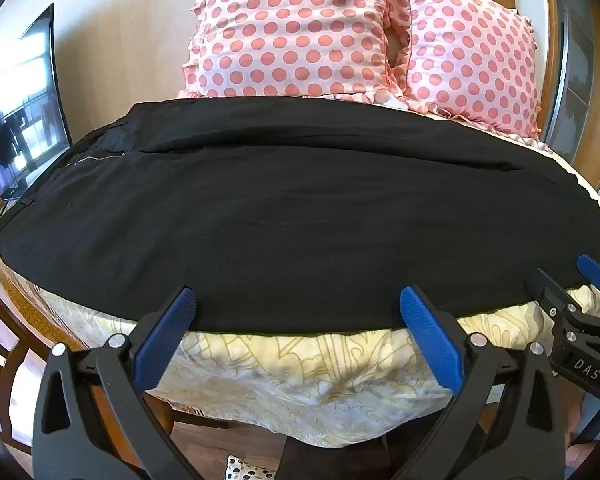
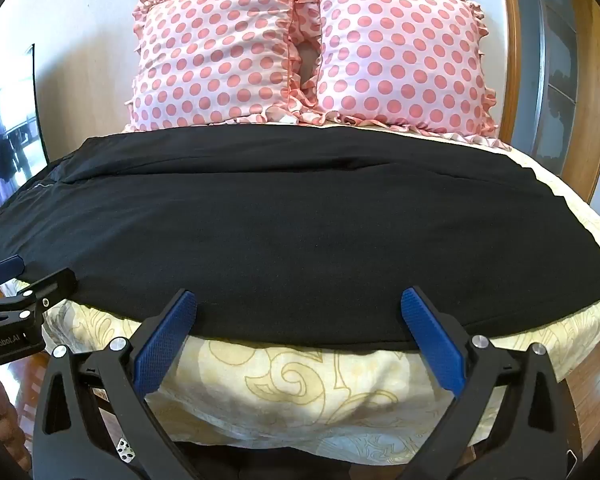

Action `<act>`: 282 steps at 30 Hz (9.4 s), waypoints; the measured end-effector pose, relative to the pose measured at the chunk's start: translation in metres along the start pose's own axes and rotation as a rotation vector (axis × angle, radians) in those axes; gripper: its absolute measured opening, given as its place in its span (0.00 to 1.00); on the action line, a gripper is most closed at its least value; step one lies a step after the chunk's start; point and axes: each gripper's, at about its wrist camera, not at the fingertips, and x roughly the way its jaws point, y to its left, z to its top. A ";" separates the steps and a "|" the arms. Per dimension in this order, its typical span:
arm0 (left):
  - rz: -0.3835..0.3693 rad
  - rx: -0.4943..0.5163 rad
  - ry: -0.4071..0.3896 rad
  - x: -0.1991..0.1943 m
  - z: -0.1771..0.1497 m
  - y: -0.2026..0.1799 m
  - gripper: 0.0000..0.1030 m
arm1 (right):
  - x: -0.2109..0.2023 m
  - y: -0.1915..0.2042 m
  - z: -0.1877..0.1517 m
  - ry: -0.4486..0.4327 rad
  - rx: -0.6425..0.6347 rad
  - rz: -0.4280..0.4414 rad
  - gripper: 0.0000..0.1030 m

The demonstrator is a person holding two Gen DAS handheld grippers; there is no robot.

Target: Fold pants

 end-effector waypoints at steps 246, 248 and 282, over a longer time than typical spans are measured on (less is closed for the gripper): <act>0.042 -0.707 -0.002 -0.017 0.015 0.233 0.31 | -0.024 -0.348 0.009 -0.141 1.000 -0.121 0.03; 0.041 -0.711 0.000 -0.017 0.016 0.234 0.31 | -0.020 -0.352 0.001 -0.127 1.028 -0.112 0.03; 0.026 -0.689 -0.017 -0.025 0.001 0.233 0.10 | -0.016 -0.346 -0.003 -0.104 1.019 -0.159 0.03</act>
